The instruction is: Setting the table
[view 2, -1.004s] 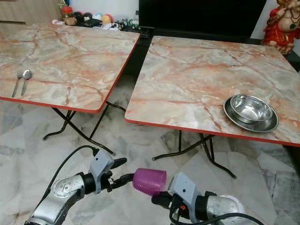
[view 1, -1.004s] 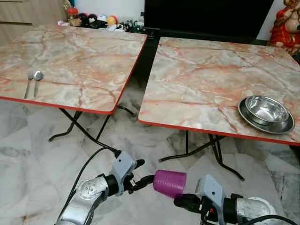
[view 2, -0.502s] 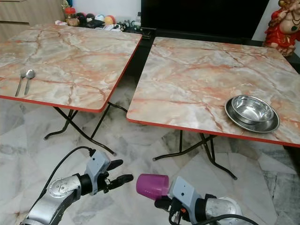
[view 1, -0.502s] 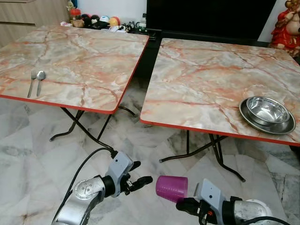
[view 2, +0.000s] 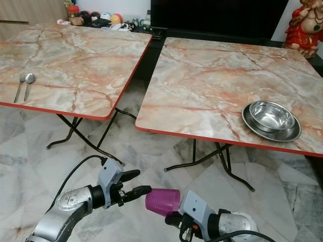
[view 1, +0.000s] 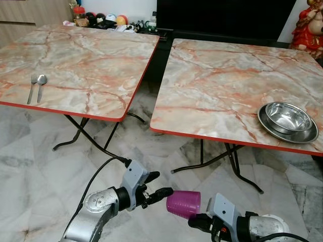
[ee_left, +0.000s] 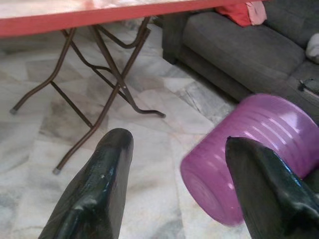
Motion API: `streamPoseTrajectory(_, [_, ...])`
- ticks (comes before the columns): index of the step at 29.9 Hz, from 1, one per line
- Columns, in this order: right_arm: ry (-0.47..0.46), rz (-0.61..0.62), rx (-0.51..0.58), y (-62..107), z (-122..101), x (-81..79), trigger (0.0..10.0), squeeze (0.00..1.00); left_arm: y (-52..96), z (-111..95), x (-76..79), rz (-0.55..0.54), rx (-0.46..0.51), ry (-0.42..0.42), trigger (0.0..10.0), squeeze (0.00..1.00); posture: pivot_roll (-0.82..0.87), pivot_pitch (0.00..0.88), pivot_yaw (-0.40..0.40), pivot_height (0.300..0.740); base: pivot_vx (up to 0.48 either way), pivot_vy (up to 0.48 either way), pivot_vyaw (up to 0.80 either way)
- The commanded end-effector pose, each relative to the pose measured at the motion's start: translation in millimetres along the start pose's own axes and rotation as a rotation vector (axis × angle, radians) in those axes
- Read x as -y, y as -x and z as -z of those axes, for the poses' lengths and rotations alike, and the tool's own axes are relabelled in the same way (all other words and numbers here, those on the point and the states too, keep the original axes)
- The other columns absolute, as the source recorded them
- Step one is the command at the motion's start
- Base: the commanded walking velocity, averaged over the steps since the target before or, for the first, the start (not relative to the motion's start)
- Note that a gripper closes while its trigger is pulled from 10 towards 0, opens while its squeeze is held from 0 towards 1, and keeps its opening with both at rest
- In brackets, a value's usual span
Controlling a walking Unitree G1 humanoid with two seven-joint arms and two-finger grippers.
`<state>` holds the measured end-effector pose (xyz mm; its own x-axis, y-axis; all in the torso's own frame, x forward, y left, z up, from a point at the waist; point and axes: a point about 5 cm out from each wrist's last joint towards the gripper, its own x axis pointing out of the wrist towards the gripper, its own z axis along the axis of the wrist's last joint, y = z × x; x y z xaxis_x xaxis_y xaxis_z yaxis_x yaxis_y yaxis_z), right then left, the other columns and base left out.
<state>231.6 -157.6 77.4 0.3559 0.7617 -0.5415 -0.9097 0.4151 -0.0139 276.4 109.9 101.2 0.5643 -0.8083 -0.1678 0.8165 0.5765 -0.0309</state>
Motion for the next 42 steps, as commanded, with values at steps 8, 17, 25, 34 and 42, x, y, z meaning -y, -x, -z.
streamPoseTrajectory(8, [0.011,0.022,0.000,2.9,-2.6,4.4,10.0,0.00,4.1,5.3,5.9,0.034,-0.060,-0.041,10.0,0.00,-0.04,0.178,-0.034,0.740,0.000,0.000,0.00])
streamPoseTrajectory(17, [0.030,0.016,0.009,4.9,-7.6,3.4,10.0,0.00,2.8,7.4,-0.1,-0.025,-0.057,-0.052,10.0,0.00,-0.04,0.165,-0.036,0.740,0.000,0.000,0.00])
streamPoseTrajectory(25, [0.040,0.013,0.016,6.7,-11.1,3.8,10.0,0.00,4.3,9.6,-2.6,-0.040,-0.061,-0.053,10.0,0.00,-0.05,0.153,-0.035,0.740,0.000,0.000,0.00])
streamPoseTrajectory(34, [0.059,0.003,0.031,7.5,-16.1,4.1,10.0,0.00,2.8,13.3,-0.2,-0.024,-0.077,-0.052,10.0,0.00,-0.05,0.139,-0.036,0.740,0.000,0.000,0.00])
streamPoseTrajectory(42, [0.076,-0.012,0.047,8.6,-22.5,3.1,10.0,0.00,0.9,14.2,2.5,-0.009,-0.080,-0.050,10.0,0.00,-0.05,0.135,-0.037,0.740,0.000,0.000,0.00])
